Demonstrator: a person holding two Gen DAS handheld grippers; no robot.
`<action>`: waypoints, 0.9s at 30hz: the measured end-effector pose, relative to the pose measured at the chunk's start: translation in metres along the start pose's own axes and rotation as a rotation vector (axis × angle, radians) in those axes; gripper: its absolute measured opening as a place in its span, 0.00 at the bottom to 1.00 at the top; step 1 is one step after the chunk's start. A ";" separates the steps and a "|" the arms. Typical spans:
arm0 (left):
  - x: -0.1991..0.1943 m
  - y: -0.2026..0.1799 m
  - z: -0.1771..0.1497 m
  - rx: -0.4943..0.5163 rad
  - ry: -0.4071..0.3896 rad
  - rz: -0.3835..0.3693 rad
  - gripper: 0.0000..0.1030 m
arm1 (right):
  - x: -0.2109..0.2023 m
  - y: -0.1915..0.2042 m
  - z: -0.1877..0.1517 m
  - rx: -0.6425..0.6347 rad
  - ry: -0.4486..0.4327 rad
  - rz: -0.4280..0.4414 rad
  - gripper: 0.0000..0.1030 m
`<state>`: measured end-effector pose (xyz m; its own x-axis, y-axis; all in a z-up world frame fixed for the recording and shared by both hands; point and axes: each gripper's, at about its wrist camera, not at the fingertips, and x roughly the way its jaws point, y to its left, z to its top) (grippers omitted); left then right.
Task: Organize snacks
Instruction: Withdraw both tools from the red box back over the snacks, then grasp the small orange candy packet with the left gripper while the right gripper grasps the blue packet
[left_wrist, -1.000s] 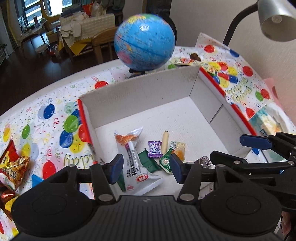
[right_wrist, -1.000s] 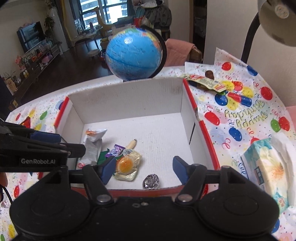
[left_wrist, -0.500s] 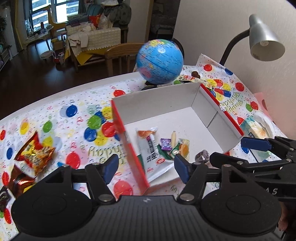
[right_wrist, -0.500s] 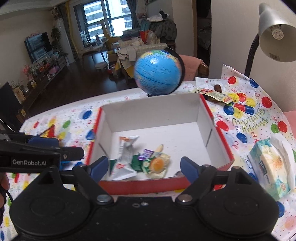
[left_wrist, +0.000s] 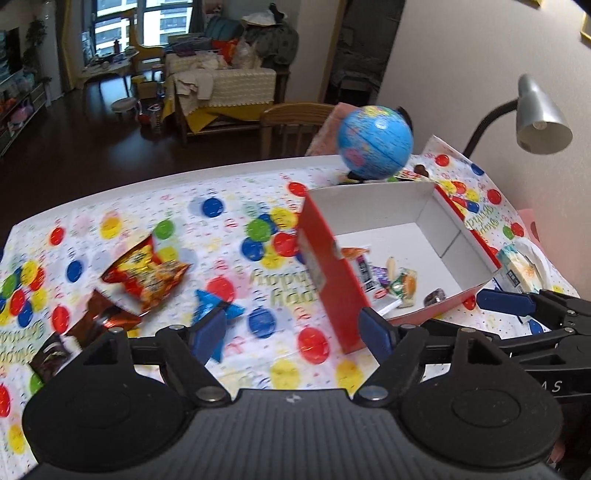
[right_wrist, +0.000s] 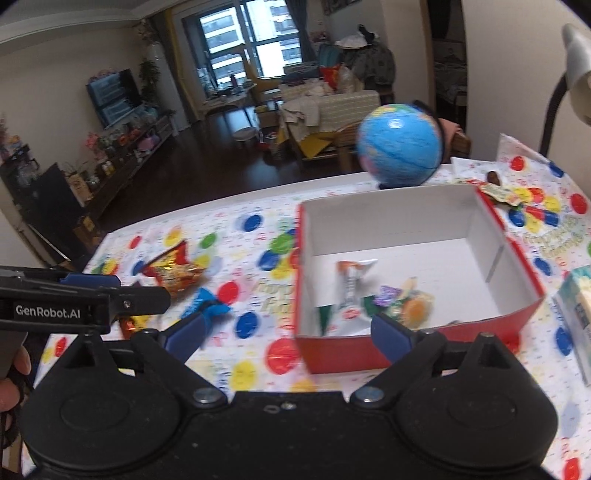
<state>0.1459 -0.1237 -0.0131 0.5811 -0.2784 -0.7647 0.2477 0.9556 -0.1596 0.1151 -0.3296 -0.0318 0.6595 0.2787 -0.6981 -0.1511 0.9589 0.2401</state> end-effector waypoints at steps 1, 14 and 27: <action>-0.004 0.007 -0.003 -0.007 -0.002 0.005 0.78 | 0.000 0.006 -0.001 -0.002 -0.003 0.006 0.97; -0.033 0.093 -0.042 -0.146 0.000 0.088 0.78 | 0.022 0.072 -0.018 -0.032 0.030 0.079 1.00; -0.019 0.157 -0.089 -0.276 0.086 0.180 0.78 | 0.069 0.114 -0.032 -0.086 0.087 0.088 0.99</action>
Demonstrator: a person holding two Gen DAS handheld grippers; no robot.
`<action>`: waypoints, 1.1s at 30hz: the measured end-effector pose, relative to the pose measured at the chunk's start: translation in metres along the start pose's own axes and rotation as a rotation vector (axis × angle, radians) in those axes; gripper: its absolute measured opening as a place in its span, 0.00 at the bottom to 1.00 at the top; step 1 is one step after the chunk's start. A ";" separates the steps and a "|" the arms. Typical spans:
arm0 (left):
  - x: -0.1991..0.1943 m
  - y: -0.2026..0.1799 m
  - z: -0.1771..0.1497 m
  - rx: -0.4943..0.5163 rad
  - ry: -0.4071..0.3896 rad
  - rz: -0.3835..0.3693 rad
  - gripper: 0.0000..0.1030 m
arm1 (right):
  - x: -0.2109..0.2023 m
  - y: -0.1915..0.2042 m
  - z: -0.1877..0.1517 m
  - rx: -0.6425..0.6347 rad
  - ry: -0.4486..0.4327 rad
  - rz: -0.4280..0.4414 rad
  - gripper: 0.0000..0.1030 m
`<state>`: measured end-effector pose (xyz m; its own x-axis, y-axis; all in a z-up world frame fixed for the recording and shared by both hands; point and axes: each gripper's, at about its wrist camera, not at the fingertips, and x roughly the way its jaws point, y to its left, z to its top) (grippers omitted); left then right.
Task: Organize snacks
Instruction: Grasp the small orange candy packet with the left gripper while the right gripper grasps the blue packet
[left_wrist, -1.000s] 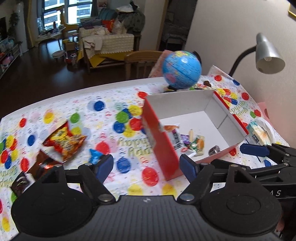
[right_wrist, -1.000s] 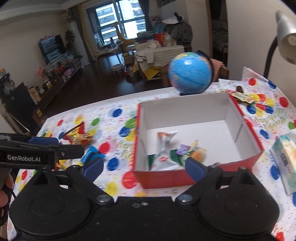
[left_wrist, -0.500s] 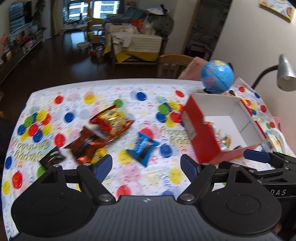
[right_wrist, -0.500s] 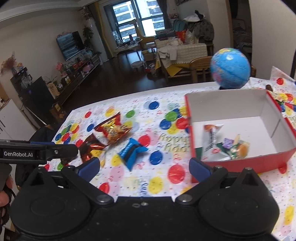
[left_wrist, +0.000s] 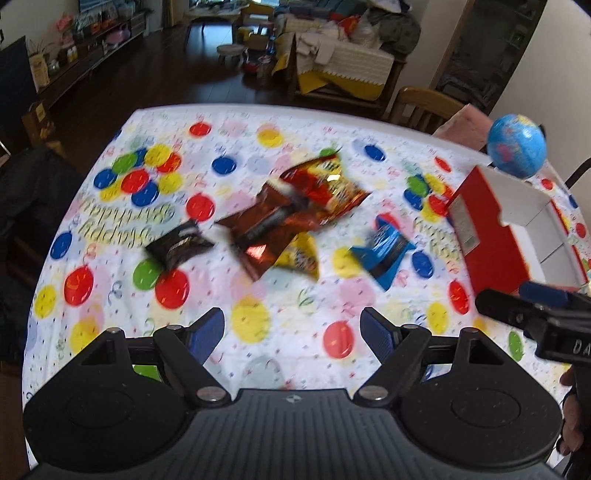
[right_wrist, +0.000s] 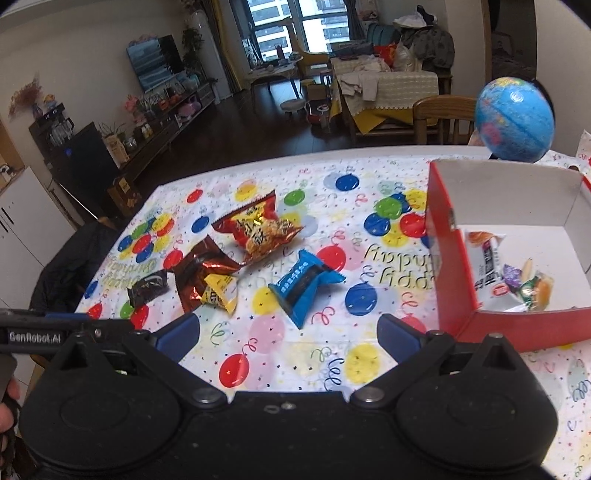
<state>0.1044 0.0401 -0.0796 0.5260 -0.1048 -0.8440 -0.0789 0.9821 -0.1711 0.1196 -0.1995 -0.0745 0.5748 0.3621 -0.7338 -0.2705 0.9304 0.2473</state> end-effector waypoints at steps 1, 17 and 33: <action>0.003 0.002 -0.002 0.001 0.006 0.005 0.78 | 0.004 0.001 -0.001 -0.003 0.005 0.000 0.99; 0.037 0.019 -0.016 0.058 0.090 -0.005 0.75 | 0.059 0.003 0.013 0.039 0.015 -0.097 0.91; 0.060 0.013 -0.035 0.253 0.215 -0.090 0.65 | 0.109 0.002 0.024 0.109 0.033 -0.163 0.89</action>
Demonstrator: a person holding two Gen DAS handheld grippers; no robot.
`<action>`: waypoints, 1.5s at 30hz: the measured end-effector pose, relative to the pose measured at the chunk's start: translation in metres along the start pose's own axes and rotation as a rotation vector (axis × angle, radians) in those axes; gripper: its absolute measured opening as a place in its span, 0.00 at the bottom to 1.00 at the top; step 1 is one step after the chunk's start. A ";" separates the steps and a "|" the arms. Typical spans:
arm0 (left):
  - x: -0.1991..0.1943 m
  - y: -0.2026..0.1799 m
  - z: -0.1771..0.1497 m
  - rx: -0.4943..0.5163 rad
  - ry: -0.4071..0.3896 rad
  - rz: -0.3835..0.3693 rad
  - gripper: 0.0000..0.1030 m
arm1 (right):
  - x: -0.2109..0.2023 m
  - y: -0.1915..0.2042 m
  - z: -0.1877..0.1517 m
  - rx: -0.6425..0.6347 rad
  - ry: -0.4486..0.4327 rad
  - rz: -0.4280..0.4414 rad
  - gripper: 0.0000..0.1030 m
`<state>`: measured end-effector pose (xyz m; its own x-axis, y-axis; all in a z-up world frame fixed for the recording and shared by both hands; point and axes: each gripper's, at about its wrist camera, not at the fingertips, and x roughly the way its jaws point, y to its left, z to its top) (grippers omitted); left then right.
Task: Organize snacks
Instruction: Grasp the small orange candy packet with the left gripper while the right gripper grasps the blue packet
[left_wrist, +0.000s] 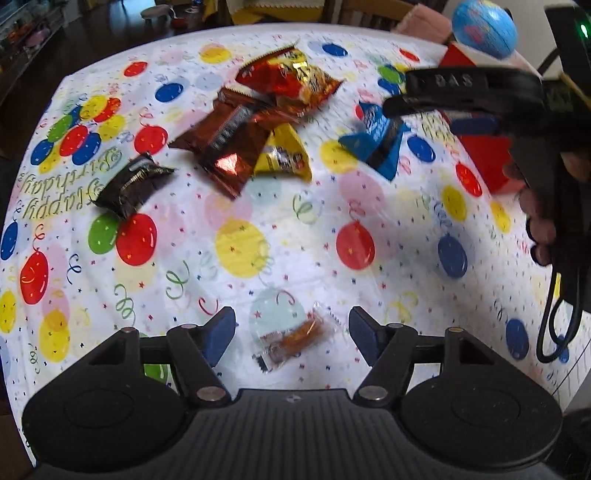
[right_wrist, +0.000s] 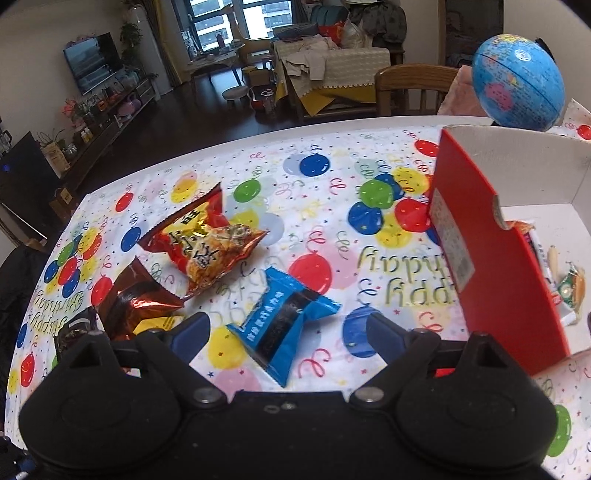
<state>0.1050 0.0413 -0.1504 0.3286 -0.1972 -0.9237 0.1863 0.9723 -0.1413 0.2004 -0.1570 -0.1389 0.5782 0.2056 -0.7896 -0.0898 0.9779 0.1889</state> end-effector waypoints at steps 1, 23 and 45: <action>0.002 0.000 -0.001 0.006 0.009 -0.008 0.65 | 0.002 0.003 -0.001 -0.005 0.000 -0.005 0.89; 0.031 -0.010 -0.007 0.150 0.075 -0.034 0.31 | 0.024 0.009 -0.003 -0.002 0.012 -0.039 0.87; 0.038 0.002 0.020 0.014 0.009 -0.002 0.12 | 0.052 0.001 0.011 -0.023 0.040 -0.030 0.56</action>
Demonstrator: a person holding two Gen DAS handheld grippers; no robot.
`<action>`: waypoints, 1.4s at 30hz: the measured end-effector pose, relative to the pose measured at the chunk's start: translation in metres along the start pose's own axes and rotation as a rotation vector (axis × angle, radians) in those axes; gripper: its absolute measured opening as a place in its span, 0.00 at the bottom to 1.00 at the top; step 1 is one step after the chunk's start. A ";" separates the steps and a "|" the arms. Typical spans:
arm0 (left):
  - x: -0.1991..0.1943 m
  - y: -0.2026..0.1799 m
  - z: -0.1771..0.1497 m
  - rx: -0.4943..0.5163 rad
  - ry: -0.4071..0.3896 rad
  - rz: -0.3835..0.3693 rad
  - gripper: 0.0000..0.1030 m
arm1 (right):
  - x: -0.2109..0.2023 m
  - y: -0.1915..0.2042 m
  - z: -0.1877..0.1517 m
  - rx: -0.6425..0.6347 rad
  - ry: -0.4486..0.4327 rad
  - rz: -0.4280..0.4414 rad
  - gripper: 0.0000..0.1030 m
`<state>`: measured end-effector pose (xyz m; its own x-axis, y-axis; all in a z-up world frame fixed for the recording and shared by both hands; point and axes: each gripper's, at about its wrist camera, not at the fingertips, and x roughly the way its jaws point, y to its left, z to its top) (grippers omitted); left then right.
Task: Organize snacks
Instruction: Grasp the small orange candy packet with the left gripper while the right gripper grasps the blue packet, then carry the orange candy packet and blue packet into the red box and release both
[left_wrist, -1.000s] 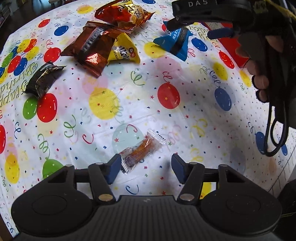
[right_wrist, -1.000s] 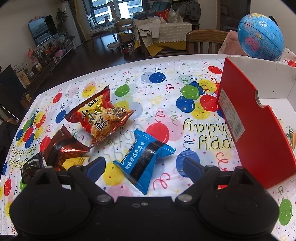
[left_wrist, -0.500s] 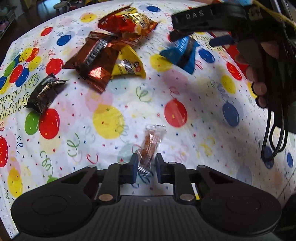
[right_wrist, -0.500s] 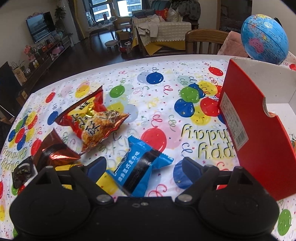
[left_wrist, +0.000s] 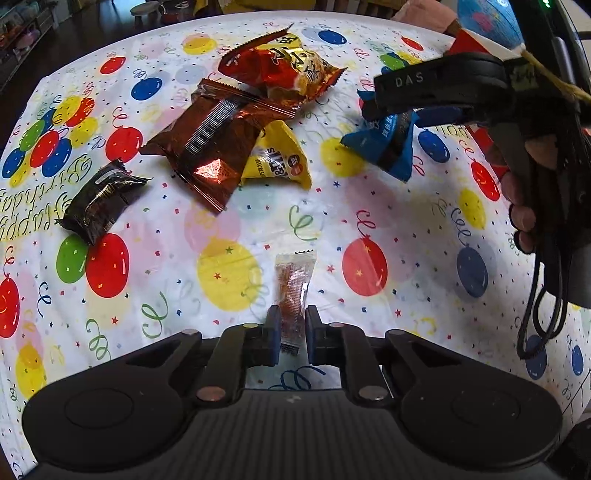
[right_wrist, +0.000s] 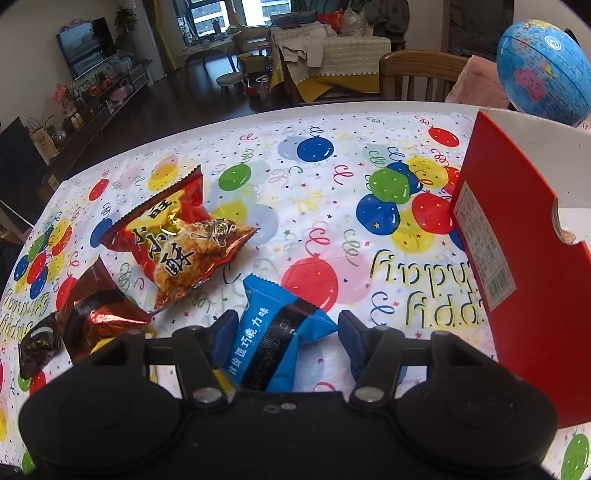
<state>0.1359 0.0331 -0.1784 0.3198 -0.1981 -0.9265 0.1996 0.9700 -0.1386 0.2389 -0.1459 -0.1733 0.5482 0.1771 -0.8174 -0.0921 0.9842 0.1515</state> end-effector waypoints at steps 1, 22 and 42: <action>0.000 0.000 0.000 -0.003 -0.001 0.002 0.12 | -0.001 0.000 0.000 -0.001 0.005 0.006 0.56; -0.025 -0.003 -0.005 -0.045 -0.062 0.009 0.11 | -0.081 -0.019 -0.025 -0.024 0.013 0.091 0.55; -0.001 -0.009 0.006 -0.031 -0.056 0.022 0.59 | -0.125 -0.046 -0.062 0.052 -0.011 0.082 0.55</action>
<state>0.1390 0.0233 -0.1743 0.3752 -0.1839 -0.9085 0.1635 0.9779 -0.1304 0.1233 -0.2128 -0.1120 0.5498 0.2564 -0.7949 -0.0936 0.9646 0.2464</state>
